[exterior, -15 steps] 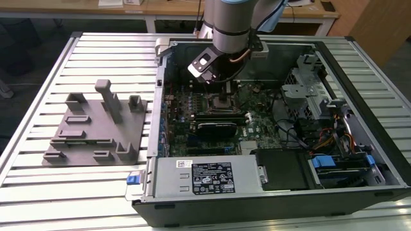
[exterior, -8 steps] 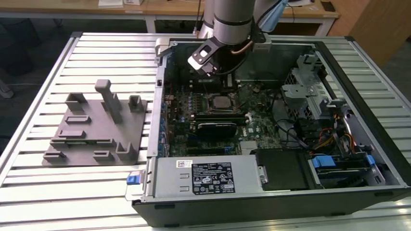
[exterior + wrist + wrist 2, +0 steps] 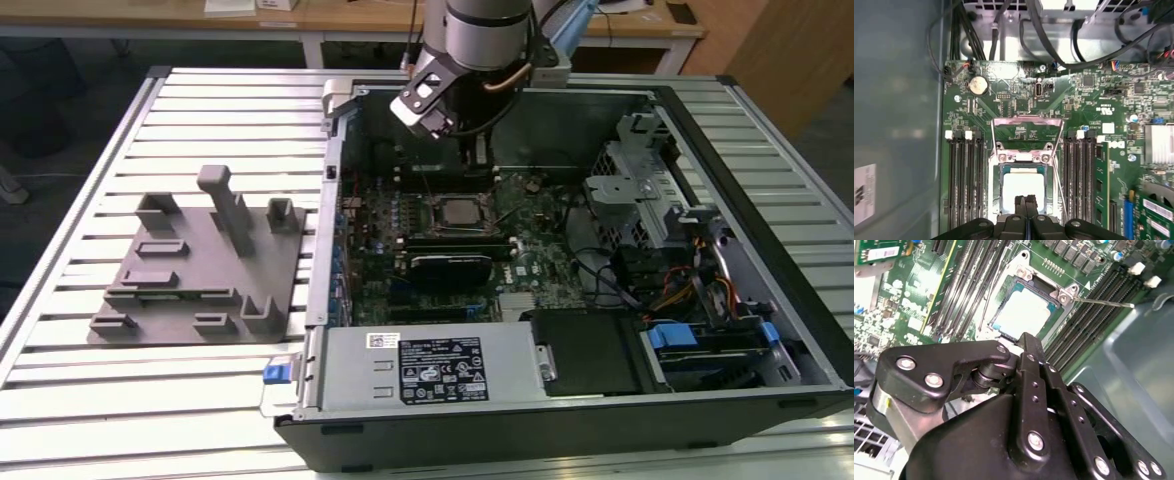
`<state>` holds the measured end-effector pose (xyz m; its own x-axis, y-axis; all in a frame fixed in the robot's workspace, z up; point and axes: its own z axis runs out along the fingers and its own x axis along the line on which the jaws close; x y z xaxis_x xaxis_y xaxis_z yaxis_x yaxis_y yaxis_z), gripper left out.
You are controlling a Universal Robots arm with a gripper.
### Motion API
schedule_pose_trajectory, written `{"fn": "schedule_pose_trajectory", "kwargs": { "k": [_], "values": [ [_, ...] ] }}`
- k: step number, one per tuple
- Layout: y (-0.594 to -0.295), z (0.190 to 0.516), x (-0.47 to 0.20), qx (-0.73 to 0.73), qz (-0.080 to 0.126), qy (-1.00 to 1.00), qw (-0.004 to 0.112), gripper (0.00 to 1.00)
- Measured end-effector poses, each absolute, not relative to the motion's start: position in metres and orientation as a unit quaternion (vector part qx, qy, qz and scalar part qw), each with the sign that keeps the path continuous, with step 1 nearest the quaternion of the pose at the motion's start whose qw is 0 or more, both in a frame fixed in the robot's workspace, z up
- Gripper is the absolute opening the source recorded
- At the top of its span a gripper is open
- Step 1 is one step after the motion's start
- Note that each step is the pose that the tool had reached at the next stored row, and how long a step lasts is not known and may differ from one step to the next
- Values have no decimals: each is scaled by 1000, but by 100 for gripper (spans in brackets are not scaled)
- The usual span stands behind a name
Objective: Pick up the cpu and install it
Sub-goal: 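Place the cpu into insertion slot, then close the cpu cover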
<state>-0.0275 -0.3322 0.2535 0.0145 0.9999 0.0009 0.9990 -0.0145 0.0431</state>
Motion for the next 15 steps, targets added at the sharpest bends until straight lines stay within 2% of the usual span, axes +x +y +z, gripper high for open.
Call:
{"fn": "schedule_pose_trajectory", "kwargs": {
  "k": [15],
  "values": [
    [-332,258,-28,712,17,702,16,11]
  ]
}}
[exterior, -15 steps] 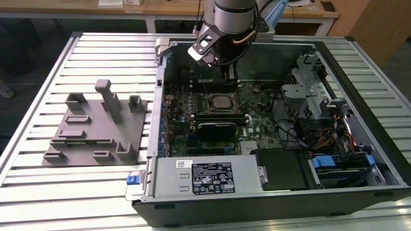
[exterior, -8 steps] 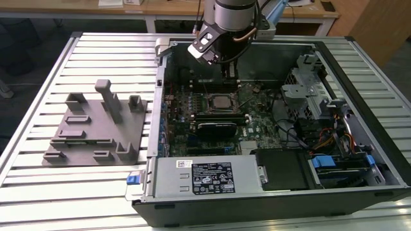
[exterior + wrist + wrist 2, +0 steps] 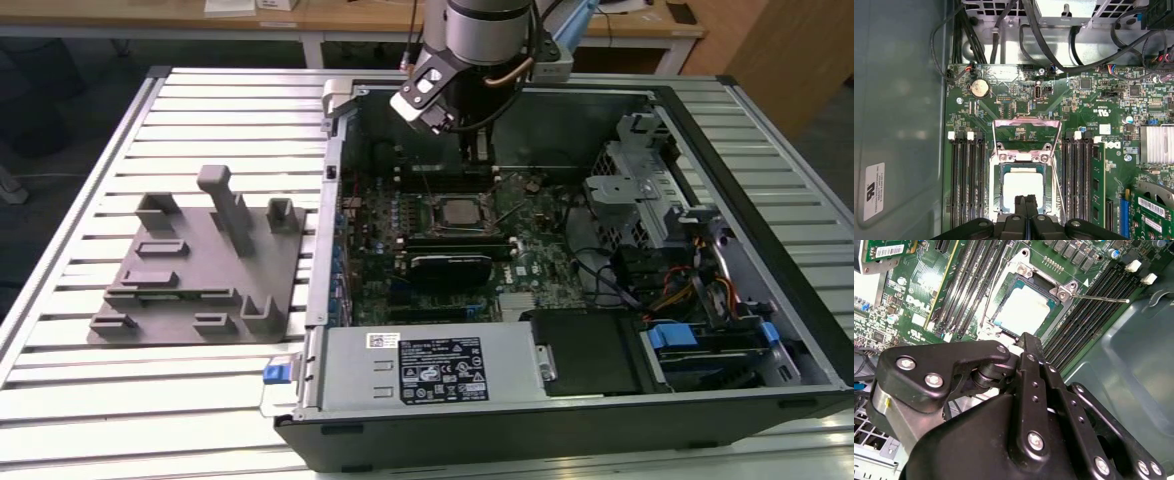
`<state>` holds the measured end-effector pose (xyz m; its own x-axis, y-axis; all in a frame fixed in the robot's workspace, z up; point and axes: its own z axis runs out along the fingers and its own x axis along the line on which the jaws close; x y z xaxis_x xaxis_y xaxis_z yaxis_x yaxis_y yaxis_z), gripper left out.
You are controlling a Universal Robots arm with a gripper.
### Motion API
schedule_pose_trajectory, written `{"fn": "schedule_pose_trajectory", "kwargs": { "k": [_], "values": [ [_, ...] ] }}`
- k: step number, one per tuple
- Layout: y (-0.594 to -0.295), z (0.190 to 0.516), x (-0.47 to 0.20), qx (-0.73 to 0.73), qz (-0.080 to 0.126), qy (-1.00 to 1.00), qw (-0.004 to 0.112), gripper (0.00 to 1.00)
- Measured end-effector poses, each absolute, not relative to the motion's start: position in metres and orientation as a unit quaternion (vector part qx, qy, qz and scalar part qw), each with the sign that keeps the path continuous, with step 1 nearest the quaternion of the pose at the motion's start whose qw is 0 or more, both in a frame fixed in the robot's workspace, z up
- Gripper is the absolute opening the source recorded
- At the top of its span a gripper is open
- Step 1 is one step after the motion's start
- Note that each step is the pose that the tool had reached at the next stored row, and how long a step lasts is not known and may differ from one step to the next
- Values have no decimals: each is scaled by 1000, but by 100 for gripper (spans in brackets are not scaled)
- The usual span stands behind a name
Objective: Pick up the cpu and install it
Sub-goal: 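Close the cpu cover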
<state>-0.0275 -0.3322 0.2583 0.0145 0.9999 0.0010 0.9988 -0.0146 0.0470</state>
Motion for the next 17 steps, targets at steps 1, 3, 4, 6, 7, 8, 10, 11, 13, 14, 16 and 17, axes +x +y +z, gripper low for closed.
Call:
{"fn": "schedule_pose_trajectory", "kwargs": {
  "k": [1,3,4,6,7,8,10,11,13,14,16,17],
  "values": [
    [-332,259,-28,712,17,702,16,11],
    [-332,261,-28,712,17,702,16,11],
    [-332,262,-28,712,17,702,16,11],
    [-332,262,-28,712,17,702,16,11],
    [-332,262,-28,712,17,702,16,11],
    [-332,262,-28,712,17,702,16,11],
    [-332,262,-26,712,17,702,16,11],
    [-332,262,-25,712,17,702,16,11],
    [-332,262,-21,712,17,702,16,11],
    [-331,262,-19,712,17,702,16,11],
    [-330,262,-15,712,17,702,16,11],
    [-329,262,-13,712,17,702,16,11]
  ]
}}
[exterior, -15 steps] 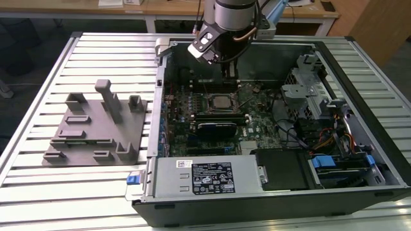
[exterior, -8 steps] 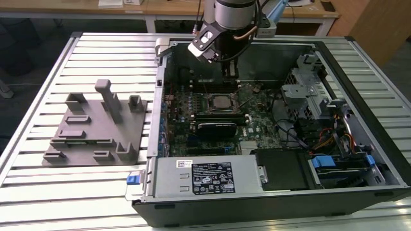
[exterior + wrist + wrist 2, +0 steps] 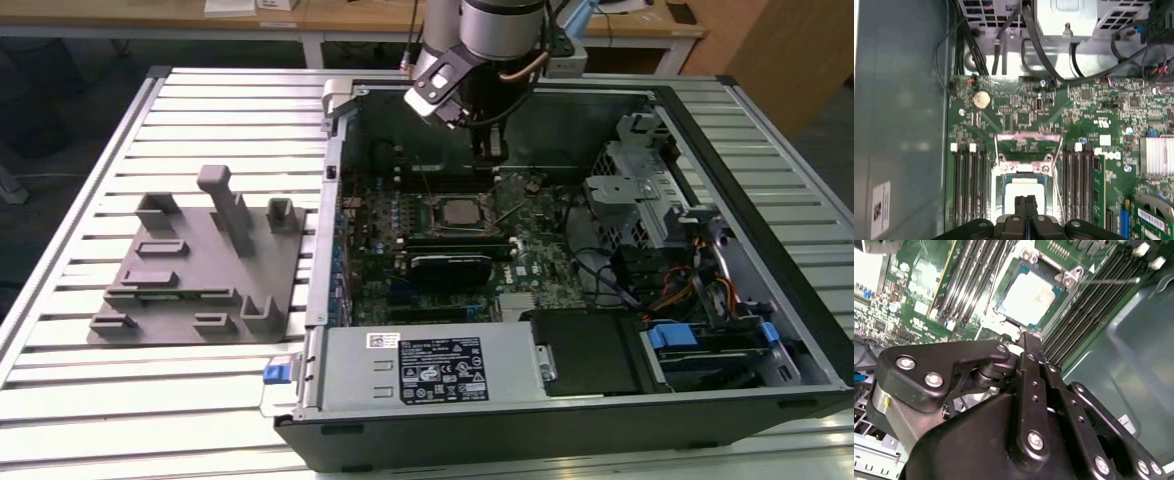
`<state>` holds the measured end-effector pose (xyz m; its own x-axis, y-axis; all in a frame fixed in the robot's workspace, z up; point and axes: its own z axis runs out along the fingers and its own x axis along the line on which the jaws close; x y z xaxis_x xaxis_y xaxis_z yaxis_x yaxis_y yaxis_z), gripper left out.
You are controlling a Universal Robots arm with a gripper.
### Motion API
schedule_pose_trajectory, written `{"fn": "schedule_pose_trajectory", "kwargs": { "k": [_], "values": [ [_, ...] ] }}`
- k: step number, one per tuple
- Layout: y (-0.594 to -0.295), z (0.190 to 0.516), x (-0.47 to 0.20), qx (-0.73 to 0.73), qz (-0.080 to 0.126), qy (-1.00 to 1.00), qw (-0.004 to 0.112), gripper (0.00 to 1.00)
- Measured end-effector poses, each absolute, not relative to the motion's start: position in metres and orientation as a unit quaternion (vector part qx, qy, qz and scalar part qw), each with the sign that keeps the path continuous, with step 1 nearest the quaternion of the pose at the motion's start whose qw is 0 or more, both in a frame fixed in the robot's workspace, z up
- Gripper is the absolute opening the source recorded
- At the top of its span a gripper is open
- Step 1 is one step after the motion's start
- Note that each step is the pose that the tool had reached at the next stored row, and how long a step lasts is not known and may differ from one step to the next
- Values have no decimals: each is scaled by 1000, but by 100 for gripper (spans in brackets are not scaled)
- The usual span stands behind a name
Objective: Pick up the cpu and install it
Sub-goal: 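Close the cpu cover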
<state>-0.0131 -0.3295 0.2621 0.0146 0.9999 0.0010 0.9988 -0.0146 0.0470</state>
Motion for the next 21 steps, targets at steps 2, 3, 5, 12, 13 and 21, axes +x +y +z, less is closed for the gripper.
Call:
{"fn": "schedule_pose_trajectory", "kwargs": {
  "k": [2,3,5,12,13,21],
  "values": [
    [-328,262,-9,712,17,702,16,11],
    [-327,262,-7,712,17,702,16,11],
    [-325,262,-2,712,17,702,16,11],
    [-318,261,20,712,17,702,16,11],
    [-318,261,23,712,17,702,16,11],
    [-317,260,48,713,16,701,17,11]
  ]
}}
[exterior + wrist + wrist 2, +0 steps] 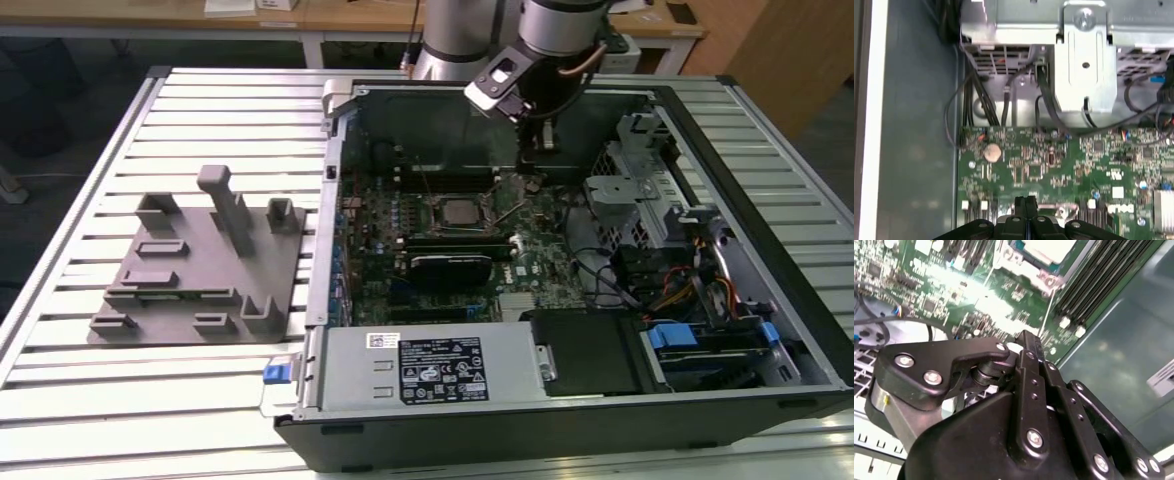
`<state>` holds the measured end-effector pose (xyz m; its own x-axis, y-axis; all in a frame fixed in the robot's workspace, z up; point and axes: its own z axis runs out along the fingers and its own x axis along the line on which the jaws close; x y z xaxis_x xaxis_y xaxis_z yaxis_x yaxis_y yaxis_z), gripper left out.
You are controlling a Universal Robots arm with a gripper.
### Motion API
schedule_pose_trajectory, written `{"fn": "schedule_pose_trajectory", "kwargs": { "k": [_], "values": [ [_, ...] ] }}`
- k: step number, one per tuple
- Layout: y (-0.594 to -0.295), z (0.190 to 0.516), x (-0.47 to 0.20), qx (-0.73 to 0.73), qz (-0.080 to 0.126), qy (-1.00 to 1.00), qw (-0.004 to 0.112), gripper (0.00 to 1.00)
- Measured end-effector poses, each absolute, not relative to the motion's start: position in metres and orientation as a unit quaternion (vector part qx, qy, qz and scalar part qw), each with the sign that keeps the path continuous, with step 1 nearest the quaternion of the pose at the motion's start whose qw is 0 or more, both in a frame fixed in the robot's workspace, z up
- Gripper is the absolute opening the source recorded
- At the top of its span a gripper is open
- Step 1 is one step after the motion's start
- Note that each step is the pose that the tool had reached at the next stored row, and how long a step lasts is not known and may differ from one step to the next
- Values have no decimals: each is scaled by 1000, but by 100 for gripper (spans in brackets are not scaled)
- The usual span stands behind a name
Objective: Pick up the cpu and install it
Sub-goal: 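Close the cpu cover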
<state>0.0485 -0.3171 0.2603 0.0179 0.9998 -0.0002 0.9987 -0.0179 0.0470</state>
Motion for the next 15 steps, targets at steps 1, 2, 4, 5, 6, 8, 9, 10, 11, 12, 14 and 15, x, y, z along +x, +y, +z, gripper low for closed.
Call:
{"fn": "schedule_pose_trajectory", "kwargs": {
  "k": [1,2,4,5,6,8,9,10,11,12,14,15],
  "values": [
    [-317,260,51,714,16,700,17,11],
    [-317,260,54,714,16,700,17,11],
    [-317,260,58,714,16,699,17,11],
    [-317,260,60,714,16,699,17,11],
    [-317,259,62,715,16,699,17,11],
    [-317,258,64,715,16,699,17,11],
    [-318,257,65,715,16,698,17,11],
    [-318,256,65,715,16,698,17,11],
    [-319,255,66,716,16,698,17,11],
    [-320,254,66,716,16,698,17,11],
    [-322,252,67,716,16,698,17,11],
    [-323,251,67,716,16,698,17,11]
  ]
}}
